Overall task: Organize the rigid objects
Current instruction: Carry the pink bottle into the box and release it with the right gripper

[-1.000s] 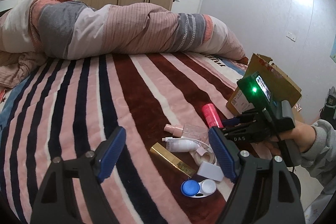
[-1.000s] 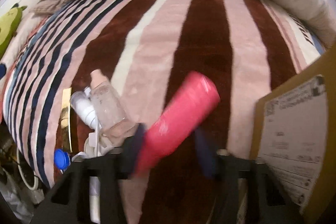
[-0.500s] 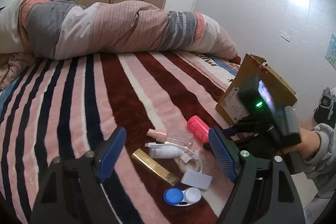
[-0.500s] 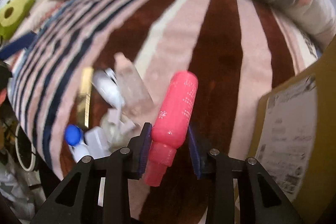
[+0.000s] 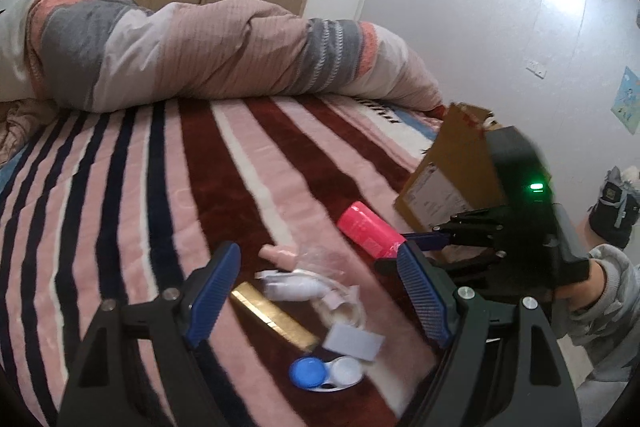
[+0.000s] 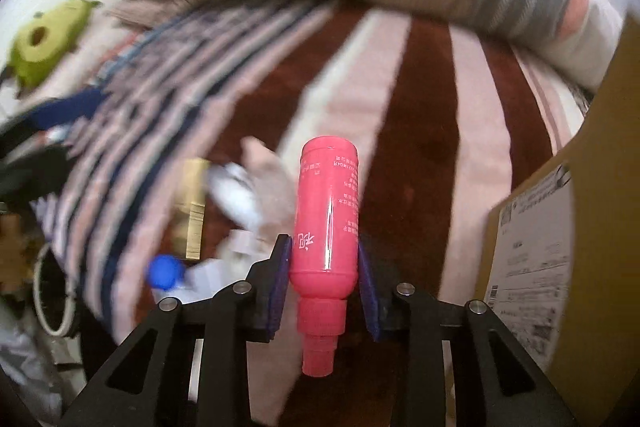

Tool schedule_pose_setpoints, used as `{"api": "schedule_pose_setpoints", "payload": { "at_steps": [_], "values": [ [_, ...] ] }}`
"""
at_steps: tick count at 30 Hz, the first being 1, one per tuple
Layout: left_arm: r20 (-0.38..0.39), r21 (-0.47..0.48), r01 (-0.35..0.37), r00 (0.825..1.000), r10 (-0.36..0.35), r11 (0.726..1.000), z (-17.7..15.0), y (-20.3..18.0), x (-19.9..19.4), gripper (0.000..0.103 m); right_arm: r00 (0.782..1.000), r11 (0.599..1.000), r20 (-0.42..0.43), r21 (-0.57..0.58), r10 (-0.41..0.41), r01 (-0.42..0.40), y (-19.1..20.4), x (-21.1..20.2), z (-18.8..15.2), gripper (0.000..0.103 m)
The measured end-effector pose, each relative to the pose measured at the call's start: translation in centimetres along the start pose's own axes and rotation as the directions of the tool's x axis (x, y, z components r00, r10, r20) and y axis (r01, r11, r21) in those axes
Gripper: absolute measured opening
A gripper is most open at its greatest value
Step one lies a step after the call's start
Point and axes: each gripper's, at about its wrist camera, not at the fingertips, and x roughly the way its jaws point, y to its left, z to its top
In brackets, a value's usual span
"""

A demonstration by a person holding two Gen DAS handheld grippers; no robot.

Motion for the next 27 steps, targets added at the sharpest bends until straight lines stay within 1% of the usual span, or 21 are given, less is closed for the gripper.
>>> {"api": "schedule_pose_setpoints", "payload": {
  "at_steps": [3,5,6,9,10,11,12,13,14,15,16,17,21,23,25,27],
  "values": [
    [0.008,0.001,0.055,0.998,-0.055,0.999,1.0,-1.3,-0.1,0.078,0.993,0.997,0.095,-0.041,0.075,-0.072,1.4,-3.6,0.2,0.028],
    [0.024,-0.006,0.106,0.994,-0.106,0.994,2.0,-2.4,-0.3,0.078,0.982,0.991,0.147,-0.077,0.116,-0.105,1.9,-5.8,0.3,0.028],
    [0.030,-0.008,0.122,0.992,-0.121,0.993,2.5,-2.8,-0.4,0.078,0.976,0.989,0.171,-0.092,0.134,-0.119,2.2,-6.9,0.4,0.028],
    [0.052,-0.011,0.174,0.983,-0.173,0.985,4.2,-4.4,-0.5,0.078,0.959,0.982,0.227,-0.121,0.168,-0.143,2.4,-9.4,0.6,0.028],
    [0.056,-0.011,0.209,0.977,-0.208,0.978,4.9,-5.1,-0.5,0.077,0.952,0.980,0.251,-0.131,0.178,-0.148,2.2,-10.4,0.6,0.028],
    [0.059,-0.011,0.230,0.972,-0.229,0.973,5.4,-5.7,-0.3,0.074,0.943,0.978,0.277,-0.142,0.185,-0.150,2.0,-11.3,0.6,0.028],
    [0.061,-0.008,0.247,0.967,-0.246,0.969,6.0,-6.4,-0.2,0.072,0.938,0.978,0.293,-0.149,0.187,-0.148,1.8,-12.0,0.6,0.028],
    [0.064,-0.001,0.256,0.965,-0.256,0.967,6.6,-7.1,-0.1,0.066,0.926,0.977,0.326,-0.159,0.189,-0.143,1.3,-13.0,0.5,0.028],
    [0.067,0.008,0.256,0.964,-0.256,0.967,7.3,-7.9,0.1,0.058,0.921,0.977,0.341,-0.161,0.188,-0.140,0.9,-13.5,0.5,0.028],
    [0.069,0.018,0.256,0.964,-0.256,0.967,7.8,-8.7,0.3,0.054,0.914,0.978,0.360,-0.156,0.187,-0.139,0.2,-14.3,0.5,0.028],
    [0.069,0.032,0.263,0.962,-0.265,0.964,8.4,-9.6,0.6,0.045,0.906,0.979,0.379,-0.148,0.187,-0.140,-0.5,-15.0,0.5,0.028],
    [0.071,0.048,0.282,0.956,-0.285,0.958,9.0,-10.6,0.8,0.040,0.900,0.981,0.395,-0.138,0.182,-0.137,-1.3,-15.6,0.4,0.028],
    [0.082,0.131,0.282,0.952,-0.294,0.950,10.5,-14.5,1.9,0.039,0.884,0.987,0.441,-0.100,0.155,-0.123,-4.6,-17.8,-0.3,0.028],
    [0.067,0.155,0.293,0.950,-0.306,0.943,11.2,-16.3,3.0,0.038,0.879,0.991,0.459,-0.076,0.130,-0.107,-6.2,-18.7,-0.9,0.028],
    [0.038,0.166,0.306,0.948,-0.316,0.937,11.6,-17.7,4.3,0.038,0.881,0.994,0.461,-0.042,0.109,-0.100,-8.1,-19.2,-1.5,0.028],
    [0.001,0.186,0.305,0.951,-0.310,0.934,11.8,-19.0,5.9,0.038,0.887,0.995,0.452,-0.013,0.092,-0.097,-9.5,-19.2,-2.2,0.028]
  ]
}}
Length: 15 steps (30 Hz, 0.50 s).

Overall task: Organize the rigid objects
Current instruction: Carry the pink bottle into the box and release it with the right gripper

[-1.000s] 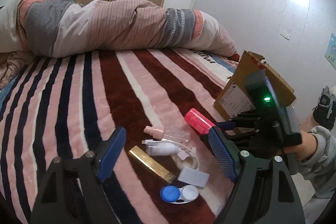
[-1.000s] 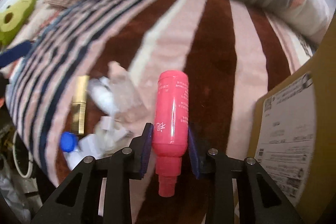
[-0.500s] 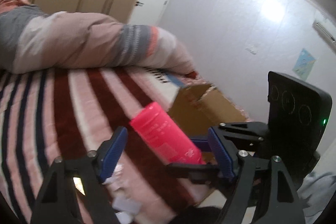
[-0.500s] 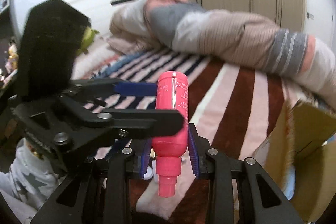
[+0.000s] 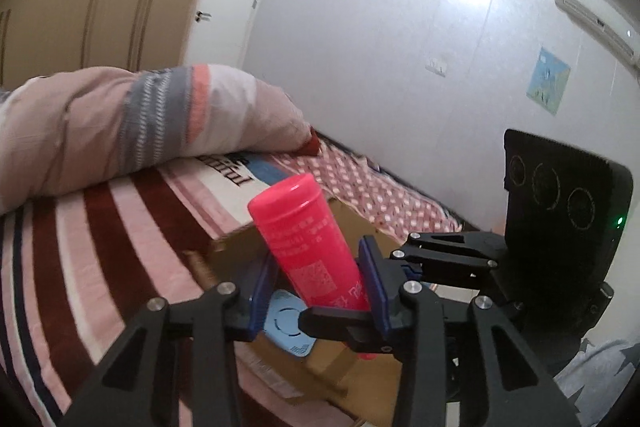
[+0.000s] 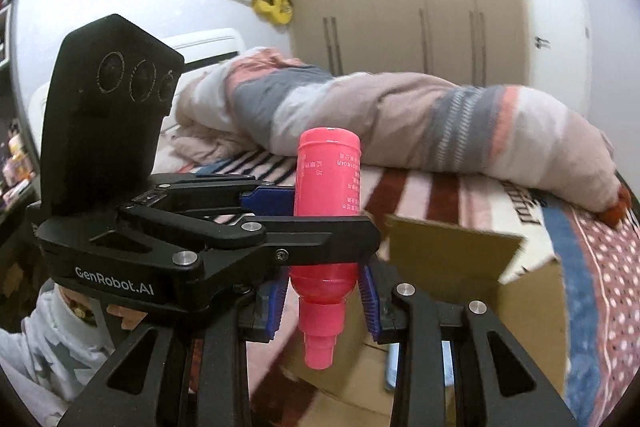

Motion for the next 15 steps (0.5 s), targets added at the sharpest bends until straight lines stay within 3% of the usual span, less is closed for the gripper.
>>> {"api": "schedule_pose_setpoints", "payload": {
  "at_steps": [5,15],
  "values": [
    [-0.093,0.056,-0.061,0.994,0.066,0.997,-0.8,-0.6,3.7,0.038,0.996,0.998,-0.090,0.063,-0.024,0.030,-3.0,1.3,-2.2,0.028],
    [-0.122,0.041,-0.120,0.985,0.124,0.992,-1.8,0.8,4.5,0.038,0.970,0.987,-0.241,0.158,0.032,0.007,-5.2,5.3,-4.9,0.028]
  ]
}}
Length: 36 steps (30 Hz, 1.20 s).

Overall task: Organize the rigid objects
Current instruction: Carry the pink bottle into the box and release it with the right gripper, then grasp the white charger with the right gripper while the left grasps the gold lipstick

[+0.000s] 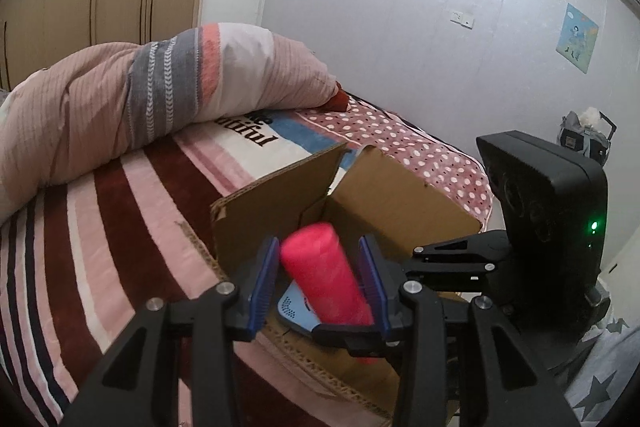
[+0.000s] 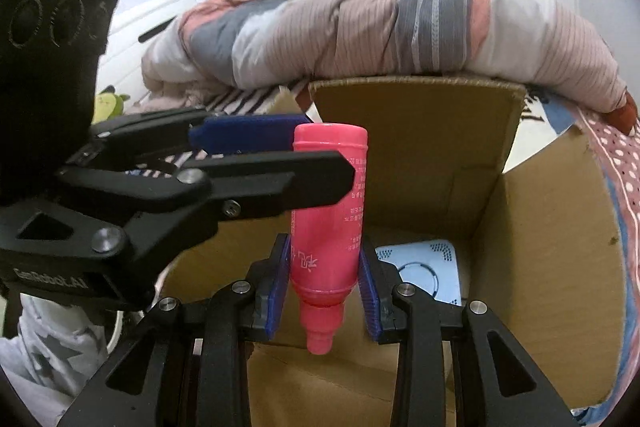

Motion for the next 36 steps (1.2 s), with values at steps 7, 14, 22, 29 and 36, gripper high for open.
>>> {"api": "schedule_pose_setpoints", "payload": {
  "at_steps": [7,14,22,29,36],
  "values": [
    [0.096,-0.029,-0.040,0.994,0.043,0.999,-0.1,1.4,-4.2,0.066,0.999,0.999,0.028,0.012,-0.035,0.034,0.9,-1.1,0.7,0.029],
    [0.144,-0.072,-0.188,0.970,0.197,0.980,-2.6,5.3,-10.1,0.075,0.994,0.998,0.104,-0.067,0.021,-0.014,5.3,-2.4,2.0,0.029],
    [0.097,-0.176,-0.309,0.939,0.329,0.935,-9.1,11.5,-13.8,0.076,0.988,0.962,0.024,-0.232,0.155,-0.145,14.3,1.1,2.3,0.029],
    [-0.025,-0.273,-0.318,0.946,0.324,0.908,-16.2,15.7,-11.3,0.075,0.971,0.936,-0.218,-0.310,0.102,-0.168,18.1,9.1,-1.2,0.030],
    [-0.133,-0.354,-0.270,0.962,0.237,0.896,-21.1,17.5,-6.8,0.074,0.899,0.924,-0.437,-0.359,-0.043,-0.131,17.5,16.9,-5.7,0.034]
  ]
}}
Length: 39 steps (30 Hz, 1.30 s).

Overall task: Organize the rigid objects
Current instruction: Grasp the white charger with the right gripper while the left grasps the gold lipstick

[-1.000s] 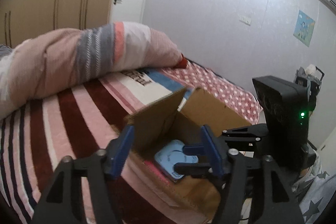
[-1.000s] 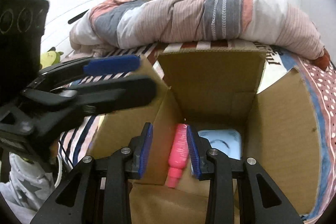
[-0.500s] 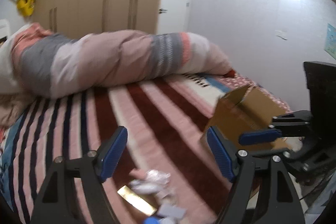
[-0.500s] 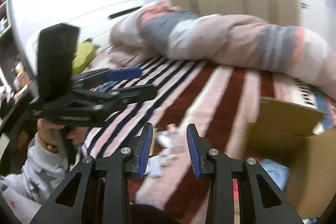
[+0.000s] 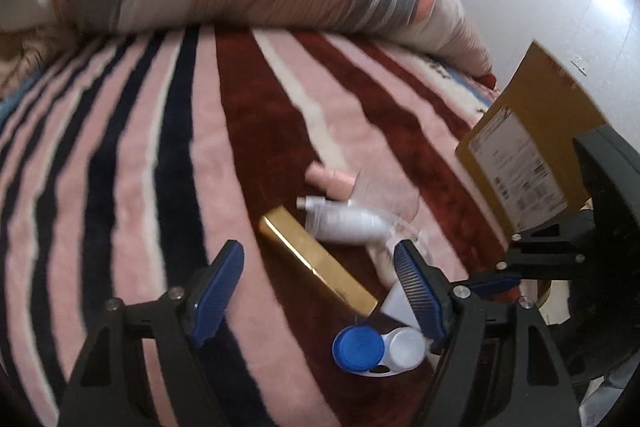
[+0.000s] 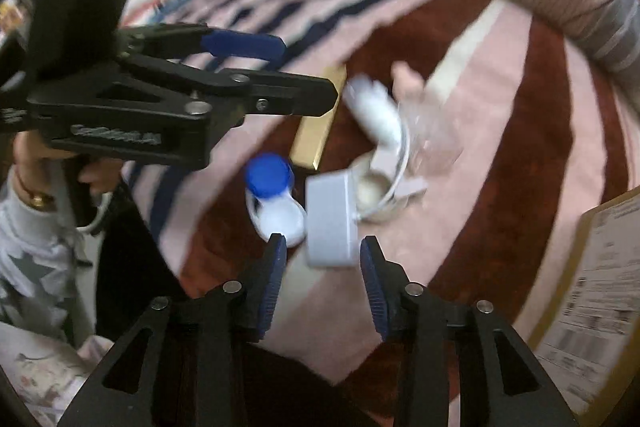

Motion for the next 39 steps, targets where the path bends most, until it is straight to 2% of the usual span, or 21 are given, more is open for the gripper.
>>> {"api": "schedule_pose_setpoints", "payload": {
  "at_steps": [1,3,4,5,6,7,11,15,19,22,26,30,32,39],
  "values": [
    [-0.012,-0.007,0.011,1.000,-0.012,1.000,-0.3,-0.1,0.6,0.072,0.999,1.000,-0.038,-0.001,0.016,-0.016,-0.2,0.8,0.1,0.034],
    [-0.025,-0.013,0.026,0.999,-0.026,1.000,-0.5,-0.3,1.3,0.064,1.000,1.000,-0.012,-0.001,0.021,-0.021,-0.5,0.5,0.2,0.034],
    [-0.036,-0.016,0.024,0.999,-0.025,1.000,-0.5,-0.5,1.7,0.055,1.000,1.000,0.008,-0.008,-0.016,0.016,-0.6,0.3,0.2,0.034],
    [-0.041,-0.018,0.008,0.999,-0.009,1.000,-0.5,-0.6,2.2,0.047,0.999,0.999,0.007,-0.015,-0.039,0.039,-0.7,0.3,0.2,0.031],
    [-0.045,-0.008,-0.012,0.999,0.011,1.000,-0.5,-0.8,2.3,0.044,0.999,0.999,0.001,-0.017,-0.033,0.033,-0.8,0.4,0.2,0.022],
    [-0.047,0.006,-0.031,0.998,0.031,0.999,-0.6,-1.0,2.4,0.038,1.000,1.000,-0.008,-0.013,-0.016,0.016,-0.9,0.5,0.0,0.020],
    [-0.055,0.012,-0.019,0.998,0.020,1.000,-0.5,-0.5,1.8,0.028,1.000,1.000,0.006,-0.005,-0.021,0.021,-1.1,-0.6,-0.9,0.015],
    [-0.059,0.026,-0.045,0.997,0.047,0.999,-0.4,-0.1,1.0,0.025,0.999,0.998,0.003,0.030,-0.046,0.046,-2.2,-1.7,-1.7,0.015],
    [-0.069,0.010,-0.054,0.996,0.055,0.998,-0.3,0.1,1.1,0.026,0.997,0.996,-0.014,0.052,-0.078,0.078,-2.6,-0.9,-1.3,0.018],
    [-0.080,0.008,-0.035,0.996,0.036,0.999,-0.6,-0.3,2.0,0.026,0.998,0.997,-0.015,0.059,-0.056,0.057,-2.5,-0.4,-1.2,0.020],
    [-0.071,0.007,-0.060,0.996,0.060,0.998,-0.7,-0.6,2.6,0.027,0.999,0.998,-0.015,0.049,-0.037,0.038,-2.5,0.9,-0.4,0.020],
    [-0.075,0.013,-0.061,0.995,0.062,0.998,-0.7,-0.6,2.5,0.021,0.999,0.998,0.014,0.046,-0.048,0.048,-2.5,0.8,-0.1,0.009],
    [-0.067,0.011,-0.067,0.995,0.068,0.998,-0.6,-0.5,2.3,0.016,0.999,0.998,0.026,0.050,-0.038,0.037,-2.5,0.5,0.0,0.008],
    [-0.025,0.044,-0.105,0.994,0.106,0.994,0.2,-0.4,0.0,0.015,0.992,0.998,0.118,0.059,-0.035,0.028,-1.8,-2.1,0.4,0.008]
  ]
}}
